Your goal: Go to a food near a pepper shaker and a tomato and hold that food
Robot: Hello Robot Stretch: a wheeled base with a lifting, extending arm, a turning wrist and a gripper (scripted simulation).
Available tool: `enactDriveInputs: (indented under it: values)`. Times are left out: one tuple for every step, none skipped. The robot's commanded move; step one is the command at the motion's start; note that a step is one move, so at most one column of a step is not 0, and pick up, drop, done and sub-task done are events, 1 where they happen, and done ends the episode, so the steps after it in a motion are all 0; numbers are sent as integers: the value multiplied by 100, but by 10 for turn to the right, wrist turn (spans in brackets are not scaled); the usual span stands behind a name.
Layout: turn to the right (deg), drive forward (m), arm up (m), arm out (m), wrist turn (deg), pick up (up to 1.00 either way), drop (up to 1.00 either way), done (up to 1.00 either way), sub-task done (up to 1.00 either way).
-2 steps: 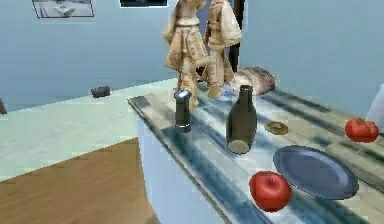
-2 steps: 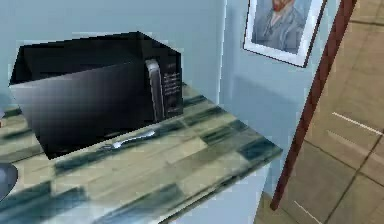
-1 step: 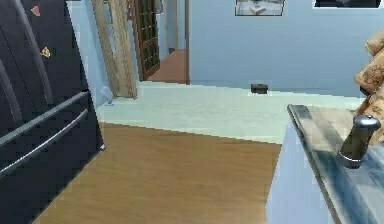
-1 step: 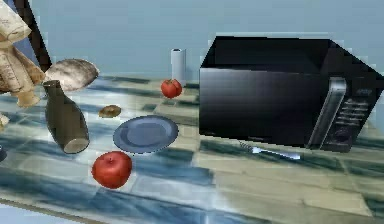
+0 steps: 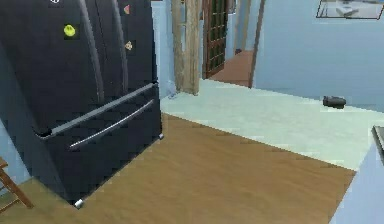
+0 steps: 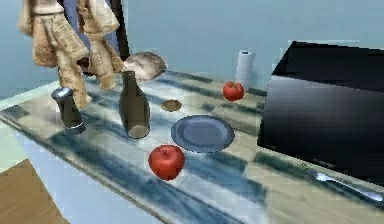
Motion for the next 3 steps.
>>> enactDriveInputs:
  values:
    - [-30,0,0,0,0,0,0,0,0]
    - [450,0,0,0,0,0,0,0,0]
    - [120,0,0,0,0,0,0,0,0]
